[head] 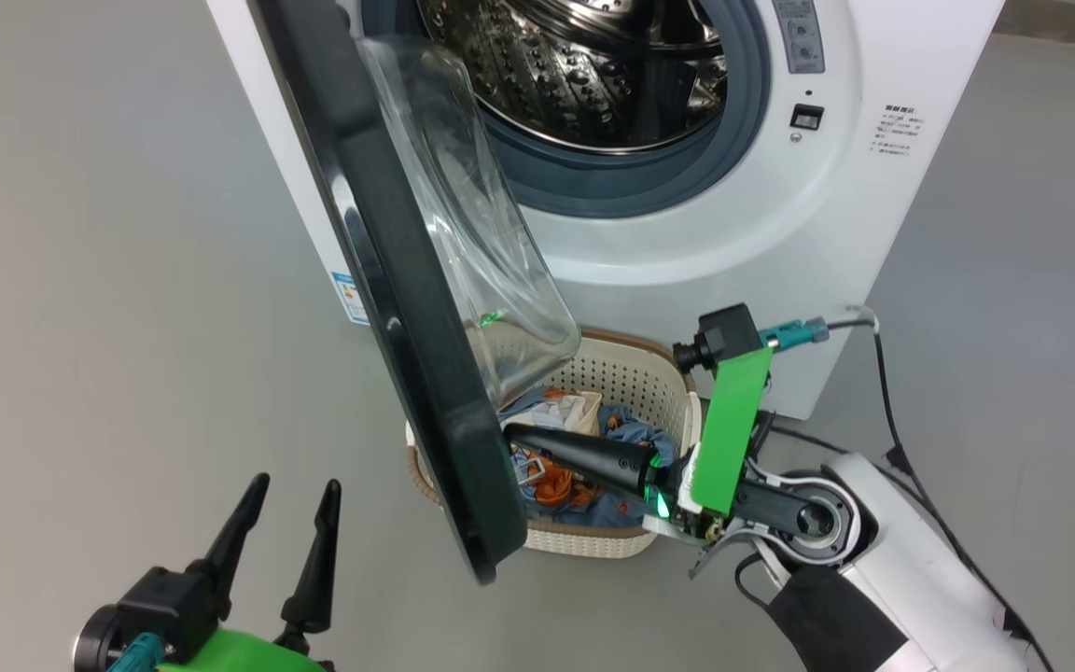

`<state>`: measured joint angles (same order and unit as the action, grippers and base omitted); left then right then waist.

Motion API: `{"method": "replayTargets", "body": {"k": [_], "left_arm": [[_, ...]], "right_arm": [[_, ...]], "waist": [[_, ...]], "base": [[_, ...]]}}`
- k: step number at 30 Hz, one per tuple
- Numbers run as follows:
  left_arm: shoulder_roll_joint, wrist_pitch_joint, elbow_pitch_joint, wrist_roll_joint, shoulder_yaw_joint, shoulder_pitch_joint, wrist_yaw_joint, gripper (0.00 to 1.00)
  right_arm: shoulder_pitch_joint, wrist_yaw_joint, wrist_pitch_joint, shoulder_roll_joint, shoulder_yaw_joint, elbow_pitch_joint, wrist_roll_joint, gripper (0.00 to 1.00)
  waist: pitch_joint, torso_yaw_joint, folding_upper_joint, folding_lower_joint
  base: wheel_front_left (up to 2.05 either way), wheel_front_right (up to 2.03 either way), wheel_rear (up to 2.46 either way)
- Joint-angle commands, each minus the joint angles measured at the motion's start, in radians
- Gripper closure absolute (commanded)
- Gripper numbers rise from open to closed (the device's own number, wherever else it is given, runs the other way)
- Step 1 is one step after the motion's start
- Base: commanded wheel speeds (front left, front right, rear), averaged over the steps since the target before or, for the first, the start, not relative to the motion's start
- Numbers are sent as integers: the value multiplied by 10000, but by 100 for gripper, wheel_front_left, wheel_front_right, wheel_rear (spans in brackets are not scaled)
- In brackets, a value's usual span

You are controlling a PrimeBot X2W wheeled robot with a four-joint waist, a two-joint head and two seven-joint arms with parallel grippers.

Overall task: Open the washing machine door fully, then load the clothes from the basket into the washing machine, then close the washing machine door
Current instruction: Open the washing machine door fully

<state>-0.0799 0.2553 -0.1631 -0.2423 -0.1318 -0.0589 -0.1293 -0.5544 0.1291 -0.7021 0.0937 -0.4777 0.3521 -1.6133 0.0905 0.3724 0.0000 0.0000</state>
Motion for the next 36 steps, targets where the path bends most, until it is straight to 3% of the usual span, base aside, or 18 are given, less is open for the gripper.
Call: {"method": "replayTargets", "body": {"k": [1,9,12,15,16,17,19,20,36], "left_arm": [[-178,65,246,112,396,-40,-14,0],[-303,65,247,-1,365,56,-14,0],[-380,65,261,-120,317,51,-14,0],[-475,65,267,-228,328,58,-14,0],[-503,65,263,-255,351,67,-14,0],[-530,65,263,-278,375,81,-14,0],[-583,65,268,-329,404,104,-14,0],[-611,65,266,-342,425,120,-14,0],[-841,65,467,-326,876,561,-14,0]], "right_arm": [[213,16,114,-318,-165,-271,17,100],[480,16,518,-292,43,-260,257,100],[599,16,721,-172,135,-285,415,83],[747,16,996,-7,229,-305,587,53],[808,16,1073,58,255,-313,628,51],[874,16,1160,132,274,-320,683,43],[1018,16,1363,322,287,-320,845,10],[1107,16,1455,424,270,-320,925,1],[2679,16,3205,1586,376,-441,1242,0]], "waist": [[-94,-46,0,0],[-288,-369,0,0],[-320,-513,0,0],[-353,-683,0,0],[-371,-737,0,0],[-388,-794,0,0],[-420,-893,0,0],[-444,-945,0,0],[-695,-1824,0,0]], "base": [[0,0,0],[0,0,0],[0,0,0],[0,0,0],[0,0,0],[0,0,0],[0,0,0],[0,0,0],[0,0,0]]}}
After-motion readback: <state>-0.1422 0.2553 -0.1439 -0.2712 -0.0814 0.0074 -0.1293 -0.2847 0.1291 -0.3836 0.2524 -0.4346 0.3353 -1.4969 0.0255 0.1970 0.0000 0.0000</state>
